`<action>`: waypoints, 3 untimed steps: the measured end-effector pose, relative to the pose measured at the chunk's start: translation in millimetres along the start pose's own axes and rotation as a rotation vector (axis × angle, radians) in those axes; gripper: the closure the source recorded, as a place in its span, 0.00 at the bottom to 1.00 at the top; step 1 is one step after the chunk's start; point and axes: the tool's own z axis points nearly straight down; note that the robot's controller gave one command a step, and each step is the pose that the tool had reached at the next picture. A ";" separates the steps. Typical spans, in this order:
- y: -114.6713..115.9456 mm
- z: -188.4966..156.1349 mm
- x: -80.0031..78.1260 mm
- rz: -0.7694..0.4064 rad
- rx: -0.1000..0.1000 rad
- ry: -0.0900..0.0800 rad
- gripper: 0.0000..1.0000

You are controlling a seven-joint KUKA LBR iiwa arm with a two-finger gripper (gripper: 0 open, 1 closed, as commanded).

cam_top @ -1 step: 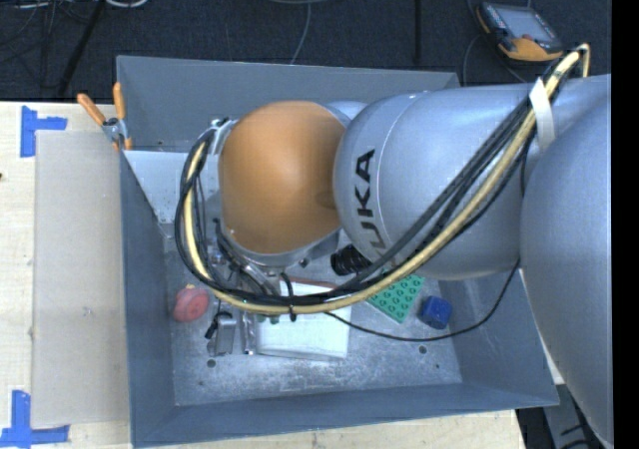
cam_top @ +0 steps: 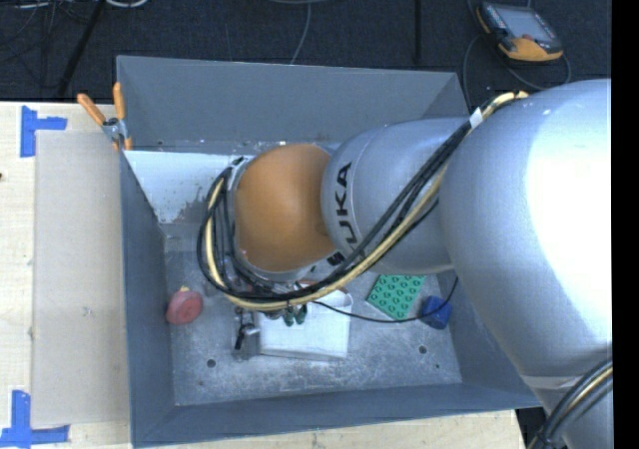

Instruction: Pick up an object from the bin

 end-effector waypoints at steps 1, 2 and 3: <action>27.6 3.9 -54.7 0.053 -0.002 -0.012 0.00; 37.2 4.5 -29.2 0.007 0.000 -0.004 0.00; 36.3 4.5 -30.0 0.011 0.000 -0.005 1.00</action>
Offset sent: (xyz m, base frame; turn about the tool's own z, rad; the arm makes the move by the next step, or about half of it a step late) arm 0.0412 0.0411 -0.0041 0.0548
